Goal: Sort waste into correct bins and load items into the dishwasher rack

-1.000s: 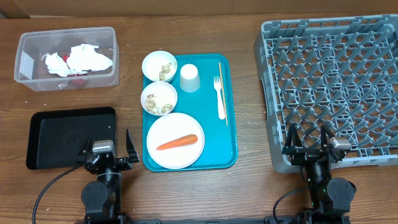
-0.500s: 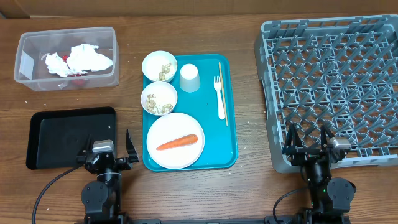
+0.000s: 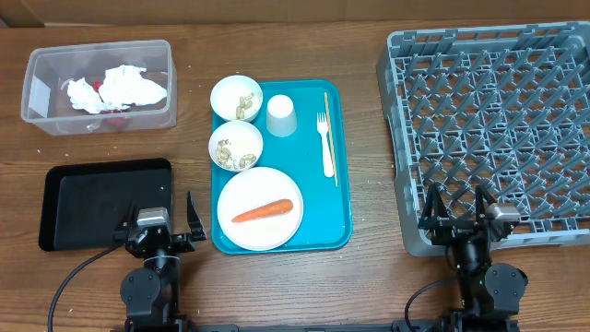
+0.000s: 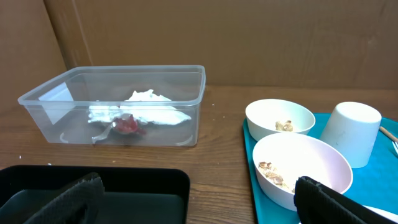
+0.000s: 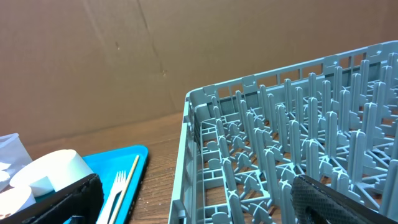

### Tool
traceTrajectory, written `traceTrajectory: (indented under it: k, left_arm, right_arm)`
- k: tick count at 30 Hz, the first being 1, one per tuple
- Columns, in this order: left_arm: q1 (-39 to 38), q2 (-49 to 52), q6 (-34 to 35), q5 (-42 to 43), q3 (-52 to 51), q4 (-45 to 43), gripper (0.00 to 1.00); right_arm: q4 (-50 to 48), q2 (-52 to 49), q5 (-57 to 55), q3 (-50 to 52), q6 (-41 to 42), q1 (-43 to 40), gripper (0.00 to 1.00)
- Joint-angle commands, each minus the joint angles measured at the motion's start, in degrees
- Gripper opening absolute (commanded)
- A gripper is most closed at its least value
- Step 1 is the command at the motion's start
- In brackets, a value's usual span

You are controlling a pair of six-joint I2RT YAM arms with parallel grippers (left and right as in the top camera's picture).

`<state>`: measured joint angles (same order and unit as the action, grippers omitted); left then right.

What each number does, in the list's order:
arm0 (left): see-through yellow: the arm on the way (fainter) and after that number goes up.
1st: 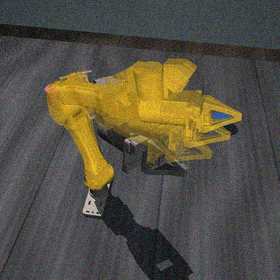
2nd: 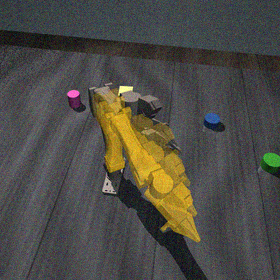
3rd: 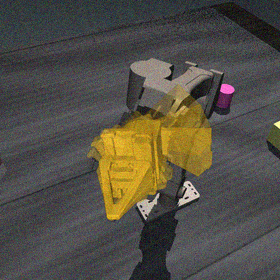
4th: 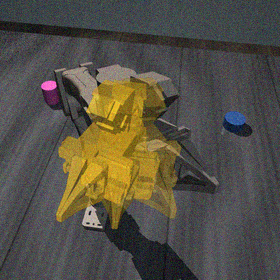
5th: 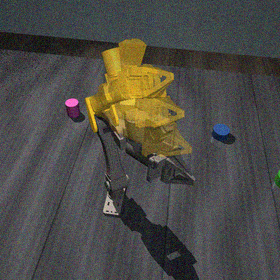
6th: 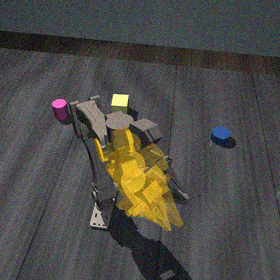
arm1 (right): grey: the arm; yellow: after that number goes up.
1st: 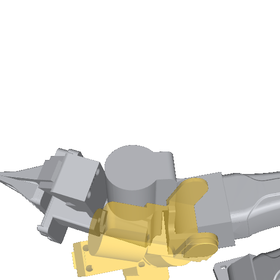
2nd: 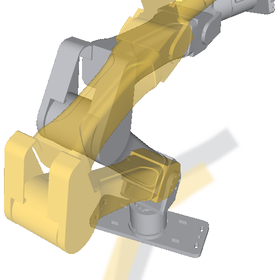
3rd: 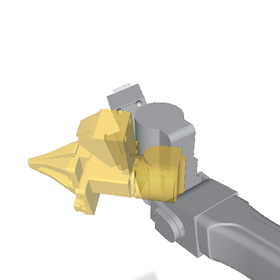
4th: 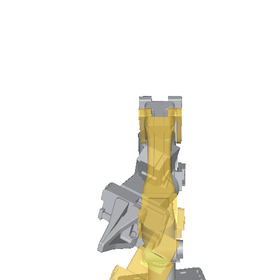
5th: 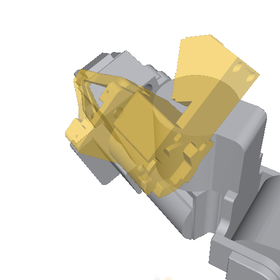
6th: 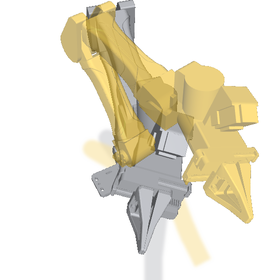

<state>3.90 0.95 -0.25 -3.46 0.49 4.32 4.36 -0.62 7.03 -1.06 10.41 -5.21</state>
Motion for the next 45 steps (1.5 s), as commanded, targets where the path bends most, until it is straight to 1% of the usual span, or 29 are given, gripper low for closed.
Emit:
traceTrajectory:
  k: [1, 2, 3, 4, 5, 6, 7, 11, 12, 14, 16, 18, 20, 21, 24, 25, 27, 30, 32, 33, 34, 35, 36, 37, 40, 41, 43, 44, 45]
  left_arm:
    - [0.4, -0.7, -0.7, 0.3, -0.2, -0.1, 1.0]
    - [0.4, -0.7, -0.4, 0.5, -0.2, -0.3, 1.0]
    - [0.3, -0.7, 2.8, 3.6, -0.2, -1.1, 1.0]
    - [0.2, -0.7, 13.1, 14.1, -0.2, -2.8, 1.0]
    - [0.2, -0.7, 20.3, 22.3, -0.2, -3.0, 1.0]
    - [0.2, -0.7, 23.7, 27.0, -0.2, -2.6, 1.0]
    - [0.2, -0.7, 27.3, 33.4, -0.2, -2.0, 1.0]
    - [0.2, -0.7, 29.1, 35.8, -0.2, -2.3, 1.0]
    - [0.2, -0.7, 29.4, 38.4, -0.2, -3.4, 1.0]
    - [0.2, -0.7, 28.9, 45.5, 0.4, -5.6, 1.0]
    - [0.2, -0.7, 28.0, 48.2, 2.3, -4.7, 1.0]
    - [0.2, -0.3, 25.2, 46.3, 6.7, 0.7, 1.0]
    - [0.2, 2.0, 23.6, 41.1, 13.6, 9.3, 1.0]
    - [0.2, 3.5, 22.8, 40.1, 16.0, 11.9, 1.0]
    - [0.2, 15.5, 17.5, 40.0, 27.1, 23.1, 1.0]
    - [0.2, 18.1, 16.8, 40.0, 29.0, 25.0, 1.0]
    - [-0.2, 27.9, 14.1, 40.8, 35.9, 32.3, 1.0]
    - [-1.8, 39.3, 10.6, 41.0, 44.6, 39.8, 1.0]
    - [-2.6, 46.5, 10.8, 41.8, 50.0, 41.4, 1.0]
    - [-2.6, 49.4, 10.6, 45.1, 52.0, 41.5, 1.0]
    - [-2.6, 51.7, 8.4, 50.4, 53.4, 41.2, 1.0]
    - [-2.9, 53.4, 4.1, 53.9, 54.3, 40.9, 1.0]
    - [-4.2, 55.9, -1.7, 55.0, 55.7, 42.5, 1.0]
    - [-5.9, 58.0, -2.4, 50.9, 56.5, 44.3, 1.0]
    - [-14.0, 63.7, 2.4, 32.9, 57.9, 49.3, 1.0]
    - [-19.5, 66.5, 7.2, 22.2, 57.9, 50.3, 1.0]
    - [-26.0, 69.7, 14.6, 7.7, 57.9, 50.8, 1.0]
    - [-28.2, 70.8, 16.8, 3.6, 57.9, 50.7, 1.0]
    - [-30.2, 71.9, 18.3, 1.6, 57.9, 50.1, 1.0]
  right_arm:
    - [-0.2, 0.5, -0.5, 0.6, -0.4, -0.2, 1.0]
    - [-0.2, 0.5, -0.5, 0.6, -0.4, -0.2, 1.0]
    - [-0.2, 0.5, -0.5, 0.6, -0.4, -0.2, 1.0]
    - [-0.3, 0.5, -0.5, 0.6, -0.4, -0.2, 1.0]
    - [-0.2, 0.5, -0.5, 0.6, -0.4, -0.2, 1.0]
    - [-0.2, 0.5, -0.5, 0.6, -0.4, -0.2, 1.0]
    - [-0.2, 0.5, -0.5, 0.6, -0.4, -0.2, 1.0]
    - [-0.3, 0.5, -0.5, 0.6, -0.4, -0.2, 1.0]
    - [-0.2, 0.5, -0.5, 0.6, -0.4, -0.2, 1.0]
    - [-0.2, 0.5, -0.5, 0.6, -0.4, -0.2, 1.0]
    - [-0.2, 0.5, -0.5, 0.6, -0.4, -0.2, 1.0]
    - [-0.2, 0.5, -0.5, 0.6, -0.4, -0.2, 1.0]
    - [-0.2, 0.5, -0.5, 0.6, -0.4, -0.2, 1.0]
    - [-0.3, 0.5, -0.5, 0.6, -0.4, -0.2, 1.0]
    - [-0.2, 0.5, -0.5, 0.6, -0.4, -0.2, 1.0]
    - [-0.2, 0.5, -0.5, 0.6, -0.4, -0.2, 1.0]
    - [-0.2, 0.5, -0.5, 0.6, -0.4, -0.2, 1.0]
    - [-0.2, 0.5, -0.5, 0.6, -0.4, -0.2, 1.0]
    - [-0.2, 0.5, -0.5, 0.6, -0.4, -0.2, 1.0]
    - [-0.2, 0.5, -0.6, 0.6, -0.4, -0.2, 1.0]
    - [-0.2, 0.5, -0.5, 0.6, -0.4, -0.2, 1.0]
    - [-0.2, 0.5, -0.5, 0.6, -0.4, -0.2, 1.0]
    - [-0.2, 0.5, -0.5, 0.6, -0.4, -0.2, 1.0]
    - [-0.2, 0.5, -0.5, 0.6, -0.4, -0.2, 1.0]
    - [-0.3, 0.5, -0.5, 0.6, -0.4, -0.2, 1.0]
    - [-0.2, 0.5, -0.5, 0.6, -0.4, -0.2, 1.0]
    - [-0.2, 0.5, -0.5, 0.6, -0.4, -0.2, 1.0]
    - [-0.2, 0.5, -0.5, 0.6, -0.4, -0.2, 1.0]
    - [-0.2, 0.5, -0.5, 0.6, -0.4, -0.2, 1.0]
